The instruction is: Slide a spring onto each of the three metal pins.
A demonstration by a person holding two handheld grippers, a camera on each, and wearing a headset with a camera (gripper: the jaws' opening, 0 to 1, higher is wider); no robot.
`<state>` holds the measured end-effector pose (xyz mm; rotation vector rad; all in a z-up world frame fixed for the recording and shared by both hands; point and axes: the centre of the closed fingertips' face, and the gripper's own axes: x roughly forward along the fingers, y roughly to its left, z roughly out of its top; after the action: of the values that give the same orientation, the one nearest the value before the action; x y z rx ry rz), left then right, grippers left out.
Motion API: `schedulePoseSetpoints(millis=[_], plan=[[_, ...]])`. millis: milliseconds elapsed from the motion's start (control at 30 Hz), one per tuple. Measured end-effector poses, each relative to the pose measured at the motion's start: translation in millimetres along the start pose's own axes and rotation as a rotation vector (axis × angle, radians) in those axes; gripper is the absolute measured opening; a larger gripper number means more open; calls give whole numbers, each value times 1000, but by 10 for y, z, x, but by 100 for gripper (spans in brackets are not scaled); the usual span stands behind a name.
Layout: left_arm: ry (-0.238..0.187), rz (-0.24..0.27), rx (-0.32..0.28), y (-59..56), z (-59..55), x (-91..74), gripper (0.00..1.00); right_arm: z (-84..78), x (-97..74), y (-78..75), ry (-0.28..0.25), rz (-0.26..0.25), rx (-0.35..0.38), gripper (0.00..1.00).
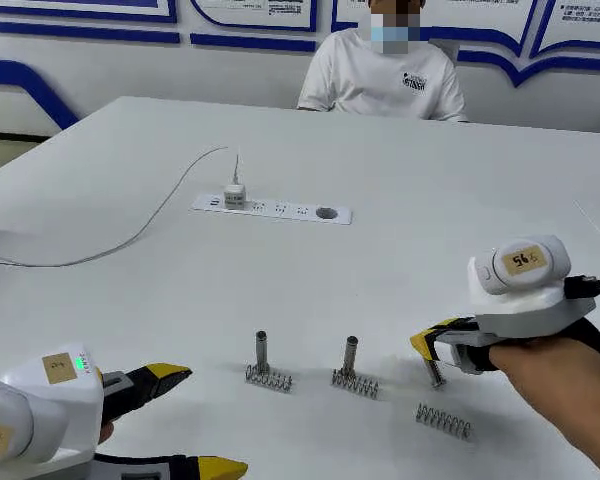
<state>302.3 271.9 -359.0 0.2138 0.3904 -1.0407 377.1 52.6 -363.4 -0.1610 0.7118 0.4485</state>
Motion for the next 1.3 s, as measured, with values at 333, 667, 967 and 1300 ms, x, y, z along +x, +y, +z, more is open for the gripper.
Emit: schedulePoseSetpoints(millis=[333,667,967,1300], plan=[[-7,1,5,0,20,-13,73,-57,-197,-1,-17,-9,-9,9],[-18,1,6,-18,58,-13,73,-151,-308,6,-10,-5,-30,9],[-22,-2,12,-42,90,-17,72,-165,-316,11,-7,7,-72,9],[-26,1,15,-45,115,-21,73,-140,-387,2,-20,12,-96,12]])
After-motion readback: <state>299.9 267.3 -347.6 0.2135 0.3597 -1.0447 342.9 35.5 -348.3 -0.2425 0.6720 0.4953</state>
